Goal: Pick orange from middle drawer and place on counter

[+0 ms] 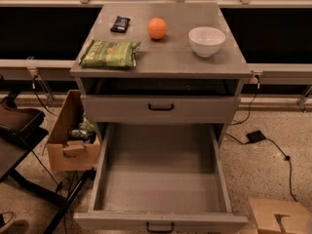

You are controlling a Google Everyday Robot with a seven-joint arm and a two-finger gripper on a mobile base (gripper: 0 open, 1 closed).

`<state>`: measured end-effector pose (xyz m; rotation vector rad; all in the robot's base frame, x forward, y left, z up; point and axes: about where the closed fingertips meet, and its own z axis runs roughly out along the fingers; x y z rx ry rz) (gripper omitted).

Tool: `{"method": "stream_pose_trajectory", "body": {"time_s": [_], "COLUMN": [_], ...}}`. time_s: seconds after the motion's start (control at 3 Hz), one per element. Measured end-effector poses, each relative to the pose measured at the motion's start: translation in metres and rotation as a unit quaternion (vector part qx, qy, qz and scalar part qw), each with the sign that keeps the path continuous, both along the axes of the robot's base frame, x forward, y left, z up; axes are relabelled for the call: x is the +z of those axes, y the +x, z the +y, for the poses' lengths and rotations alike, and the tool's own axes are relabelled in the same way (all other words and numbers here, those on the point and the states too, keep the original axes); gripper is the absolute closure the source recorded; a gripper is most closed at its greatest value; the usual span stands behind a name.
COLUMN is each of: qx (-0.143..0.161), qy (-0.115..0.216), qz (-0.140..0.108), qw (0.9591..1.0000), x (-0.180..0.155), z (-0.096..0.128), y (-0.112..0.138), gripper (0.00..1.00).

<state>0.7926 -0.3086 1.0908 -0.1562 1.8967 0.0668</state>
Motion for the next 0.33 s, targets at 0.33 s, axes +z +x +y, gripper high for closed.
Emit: {"method": "stream_pose_trajectory", "body": {"time_s": [0.33], "qx": [-0.059], "qy": [0.023], "qz": [-0.098], "qw": [0.9932], "x": [0.0905], "z": [-0.0382], "y": [-0.0846], "gripper": [0.0]}}
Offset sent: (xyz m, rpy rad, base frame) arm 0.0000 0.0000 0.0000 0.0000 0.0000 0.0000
